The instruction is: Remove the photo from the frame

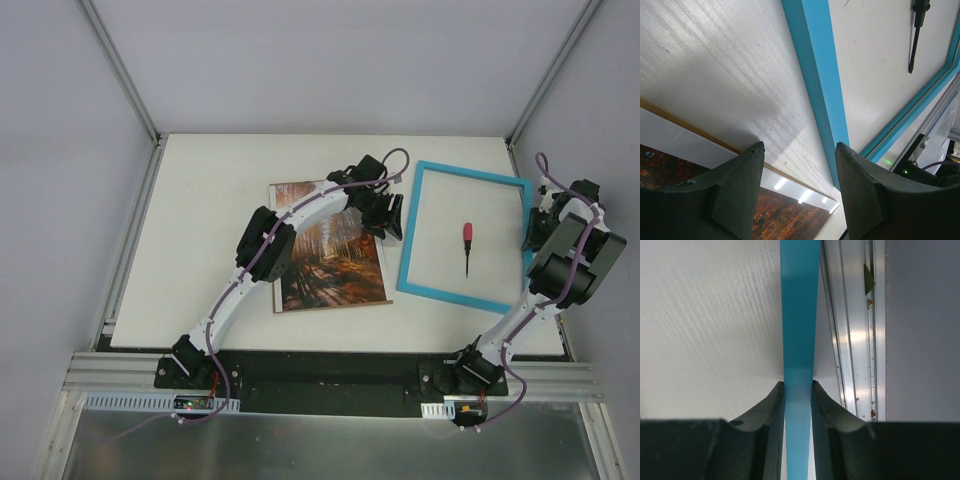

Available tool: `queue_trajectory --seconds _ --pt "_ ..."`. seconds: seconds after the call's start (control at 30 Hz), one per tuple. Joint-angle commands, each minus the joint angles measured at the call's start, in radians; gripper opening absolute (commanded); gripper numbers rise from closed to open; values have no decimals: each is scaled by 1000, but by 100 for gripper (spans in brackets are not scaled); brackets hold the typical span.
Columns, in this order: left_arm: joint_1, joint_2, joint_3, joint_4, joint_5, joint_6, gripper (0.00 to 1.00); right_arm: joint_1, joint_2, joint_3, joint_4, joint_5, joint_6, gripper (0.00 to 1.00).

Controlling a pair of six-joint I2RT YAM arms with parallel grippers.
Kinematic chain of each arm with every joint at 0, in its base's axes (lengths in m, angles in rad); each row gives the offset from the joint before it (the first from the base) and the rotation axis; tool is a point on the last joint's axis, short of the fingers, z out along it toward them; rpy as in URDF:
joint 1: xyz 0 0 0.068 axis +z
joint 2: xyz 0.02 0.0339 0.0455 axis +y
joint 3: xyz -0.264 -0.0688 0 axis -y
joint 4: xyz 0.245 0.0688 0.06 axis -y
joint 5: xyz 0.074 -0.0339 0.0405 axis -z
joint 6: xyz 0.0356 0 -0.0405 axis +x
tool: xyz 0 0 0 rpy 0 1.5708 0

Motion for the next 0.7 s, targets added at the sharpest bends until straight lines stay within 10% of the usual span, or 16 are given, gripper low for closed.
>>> queue_trajectory --seconds 0.0,0.67 --pt "0 5 12 -38 -4 37 58 -12 2 28 47 16 4 0" --pt "-7 -71 -36 -25 67 63 59 84 38 74 79 48 -53 31"
